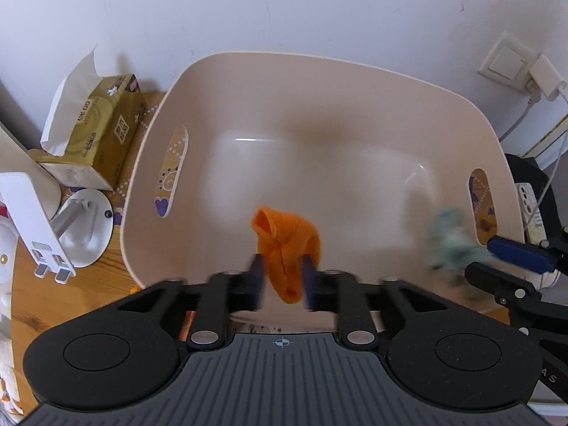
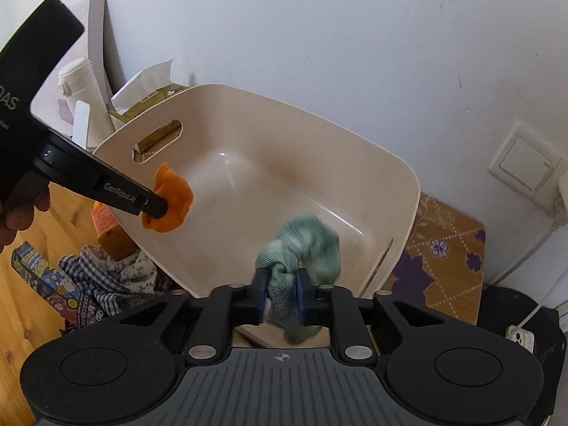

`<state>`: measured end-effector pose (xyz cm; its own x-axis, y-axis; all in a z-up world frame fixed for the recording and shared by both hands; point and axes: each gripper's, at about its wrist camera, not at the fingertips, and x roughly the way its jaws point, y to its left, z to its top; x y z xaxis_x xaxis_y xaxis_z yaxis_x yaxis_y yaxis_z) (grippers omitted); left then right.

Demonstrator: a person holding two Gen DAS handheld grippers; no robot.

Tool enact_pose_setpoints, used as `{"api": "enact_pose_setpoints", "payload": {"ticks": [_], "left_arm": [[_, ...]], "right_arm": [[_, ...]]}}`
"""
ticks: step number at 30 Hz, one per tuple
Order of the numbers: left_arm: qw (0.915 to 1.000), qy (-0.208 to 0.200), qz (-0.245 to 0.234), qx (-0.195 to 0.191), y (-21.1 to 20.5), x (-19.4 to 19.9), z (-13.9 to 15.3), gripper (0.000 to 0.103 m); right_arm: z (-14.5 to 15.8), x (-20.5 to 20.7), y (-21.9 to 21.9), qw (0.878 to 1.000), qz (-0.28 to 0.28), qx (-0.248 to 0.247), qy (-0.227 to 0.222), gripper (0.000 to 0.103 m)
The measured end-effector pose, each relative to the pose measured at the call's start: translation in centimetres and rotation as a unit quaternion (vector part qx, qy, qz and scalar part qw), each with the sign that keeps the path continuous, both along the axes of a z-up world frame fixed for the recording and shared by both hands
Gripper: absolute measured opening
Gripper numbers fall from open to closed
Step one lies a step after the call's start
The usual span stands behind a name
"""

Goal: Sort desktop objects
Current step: 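Carry both items over the beige basket and open both tools to drop them, then reach the left tool to the blue-and-white card box while the right tool reaches the pink cloth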

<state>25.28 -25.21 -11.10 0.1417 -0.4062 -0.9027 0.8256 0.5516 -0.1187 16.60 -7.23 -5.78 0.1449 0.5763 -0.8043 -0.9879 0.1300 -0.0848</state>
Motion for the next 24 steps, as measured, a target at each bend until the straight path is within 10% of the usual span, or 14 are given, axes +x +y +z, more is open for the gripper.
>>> {"api": "enact_pose_setpoints", "payload": {"ticks": [5, 12, 24], "left_arm": [[0.9995, -0.021, -0.014, -0.018, 1.4, -0.9, 1.9, 0.06], [0.9986, -0.033, -0.011, -0.039, 3.4, -1.4, 4.2, 0.074], [0.997, -0.052, -0.034, -0.047, 9.6, -4.3, 6.1, 0.076]], "right_arm": [[1.3, -0.5, -0.9, 1.0, -0.016, 0.024, -0.011, 0.07], [3.3, -1.0, -3.0, 0.998, -0.044, 0.045, -0.008, 0.095], [4.6, -3.4, -7.2, 0.998, -0.042, 0.029, -0.03, 0.103]]}}
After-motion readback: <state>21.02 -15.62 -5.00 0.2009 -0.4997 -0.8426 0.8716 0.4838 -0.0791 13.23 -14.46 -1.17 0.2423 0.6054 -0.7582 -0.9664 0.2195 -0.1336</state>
